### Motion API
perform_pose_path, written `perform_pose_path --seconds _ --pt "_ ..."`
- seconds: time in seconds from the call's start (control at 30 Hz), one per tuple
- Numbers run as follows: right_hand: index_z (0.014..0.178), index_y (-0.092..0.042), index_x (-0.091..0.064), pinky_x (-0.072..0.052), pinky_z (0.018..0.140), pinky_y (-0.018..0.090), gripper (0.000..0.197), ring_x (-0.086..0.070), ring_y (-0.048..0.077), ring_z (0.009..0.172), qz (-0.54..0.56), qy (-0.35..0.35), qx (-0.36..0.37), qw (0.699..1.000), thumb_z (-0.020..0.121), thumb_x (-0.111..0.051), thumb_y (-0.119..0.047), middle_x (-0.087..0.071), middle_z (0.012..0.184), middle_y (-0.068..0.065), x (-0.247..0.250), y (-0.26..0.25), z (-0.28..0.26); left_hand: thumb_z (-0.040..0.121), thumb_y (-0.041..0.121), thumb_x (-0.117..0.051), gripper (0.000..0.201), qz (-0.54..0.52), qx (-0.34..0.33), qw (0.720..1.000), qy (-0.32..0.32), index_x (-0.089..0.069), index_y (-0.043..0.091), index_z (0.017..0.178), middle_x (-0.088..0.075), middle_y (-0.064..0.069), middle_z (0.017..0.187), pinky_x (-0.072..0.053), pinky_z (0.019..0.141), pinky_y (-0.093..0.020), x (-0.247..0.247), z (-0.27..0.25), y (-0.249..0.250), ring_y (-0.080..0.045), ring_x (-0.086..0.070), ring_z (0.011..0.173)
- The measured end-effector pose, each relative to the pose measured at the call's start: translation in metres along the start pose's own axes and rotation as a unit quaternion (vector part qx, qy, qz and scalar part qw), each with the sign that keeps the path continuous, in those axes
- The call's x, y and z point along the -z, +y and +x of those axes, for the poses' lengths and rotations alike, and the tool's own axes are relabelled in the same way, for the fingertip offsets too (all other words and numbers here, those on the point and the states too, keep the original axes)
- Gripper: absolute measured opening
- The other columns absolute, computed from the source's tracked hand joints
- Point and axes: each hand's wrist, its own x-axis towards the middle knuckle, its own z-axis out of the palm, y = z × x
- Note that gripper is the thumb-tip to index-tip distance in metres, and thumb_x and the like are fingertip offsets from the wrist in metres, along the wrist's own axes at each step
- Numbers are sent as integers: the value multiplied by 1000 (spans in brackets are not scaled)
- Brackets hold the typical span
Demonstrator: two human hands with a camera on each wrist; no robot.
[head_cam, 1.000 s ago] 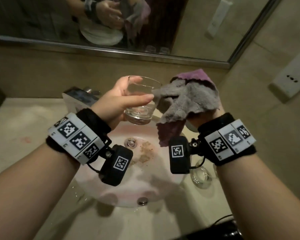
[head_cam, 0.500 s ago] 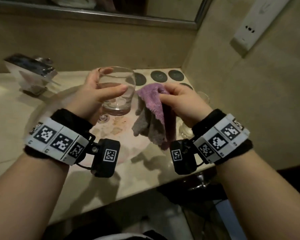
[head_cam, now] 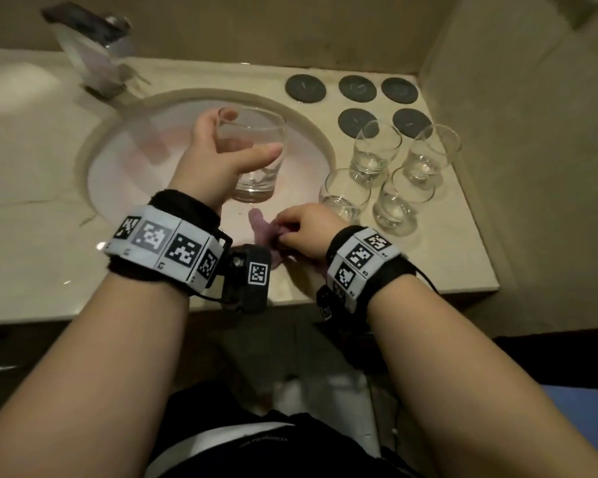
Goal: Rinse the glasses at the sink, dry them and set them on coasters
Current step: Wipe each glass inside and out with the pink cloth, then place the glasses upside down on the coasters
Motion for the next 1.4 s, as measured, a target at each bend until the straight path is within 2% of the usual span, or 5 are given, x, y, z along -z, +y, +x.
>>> perform_pose_path --seconds 0.37,0.67,0.97,1.17,1.4 --pt "113 -18 -60 -56 74 27 26 -65 13 77 309 164 6 937 89 -61 -7 -65 90 -2 56 34 -42 40 40 -83 82 37 -19 998 -53 -45 40 113 -54 -3 120 -49 90 -53 -33 1 18 -23 -57 111" --pt "144 -34 -22 -46 100 33 100 -54 5 115 337 261 77 901 67 -83 -15 -51 125 -11 90 70 -86 54 18 -81 72 31 -61 978 -197 -44 28 114 -45 7 112 -48 97 -44 -119 8 36 -12 -57 102" --pt "140 -21 -23 -53 87 31 97 -61 14 107 438 402 37 803 66 -80 3 -55 119 -1 103 127 -101 58 55 -71 94 184 -71 927 -319 -31 29 139 -47 -4 131 -48 97 -42 -195 18 39 -16 -56 116" --pt "141 -22 -24 -44 98 24 98 -52 12 113 371 462 -53 804 65 -83 -7 -47 125 -3 90 176 -87 81 53 -62 65 435 -123 871 -192 -41 25 137 -44 1 139 -35 96 -22 -173 34 38 -12 -47 122" --pt "140 -20 -25 -38 96 20 92 -48 12 114 366 440 -136 809 68 -81 -5 -44 131 -1 58 212 -51 74 55 -68 76 605 -41 777 -167 -39 24 137 -38 -9 140 -36 105 -39 -162 43 13 -27 -41 126"
